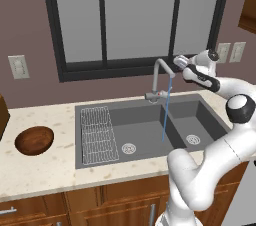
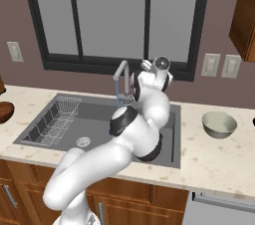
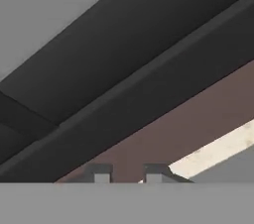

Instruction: Rinse each bowl for a few seconds and place them down in the sink or on the counter.

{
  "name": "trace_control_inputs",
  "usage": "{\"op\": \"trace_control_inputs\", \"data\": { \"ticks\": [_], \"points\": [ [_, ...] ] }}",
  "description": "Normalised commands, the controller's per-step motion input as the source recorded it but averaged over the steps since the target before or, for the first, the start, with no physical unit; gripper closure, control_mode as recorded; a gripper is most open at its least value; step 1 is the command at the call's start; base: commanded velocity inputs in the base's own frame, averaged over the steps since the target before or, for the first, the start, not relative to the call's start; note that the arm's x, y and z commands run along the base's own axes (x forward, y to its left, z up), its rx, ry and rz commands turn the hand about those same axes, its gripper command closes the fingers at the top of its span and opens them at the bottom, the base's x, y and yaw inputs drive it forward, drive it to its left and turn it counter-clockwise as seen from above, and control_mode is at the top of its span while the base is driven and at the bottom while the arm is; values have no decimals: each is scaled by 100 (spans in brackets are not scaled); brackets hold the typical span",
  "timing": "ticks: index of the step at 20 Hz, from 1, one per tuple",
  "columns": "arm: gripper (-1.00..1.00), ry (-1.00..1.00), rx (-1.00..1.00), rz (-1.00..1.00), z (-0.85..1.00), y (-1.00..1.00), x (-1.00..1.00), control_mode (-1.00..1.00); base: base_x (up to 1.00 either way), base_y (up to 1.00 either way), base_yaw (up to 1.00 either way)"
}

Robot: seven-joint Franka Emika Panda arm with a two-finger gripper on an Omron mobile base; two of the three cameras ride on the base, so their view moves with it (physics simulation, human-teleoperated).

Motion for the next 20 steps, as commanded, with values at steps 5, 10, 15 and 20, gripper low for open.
{"op": "trace_control_inputs", "data": {
  "ticks": [5,10,15,20],
  "points": [
    [-100,33,1,-13,33,-2,-31,-100,0,0,0],
    [-100,19,0,-11,32,-23,-37,-100,0,0,0],
    [-100,10,0,-4,27,-30,-42,-100,0,0,0],
    [-100,3,-4,1,12,-20,-61,-100,0,0,0]
  ]
}}
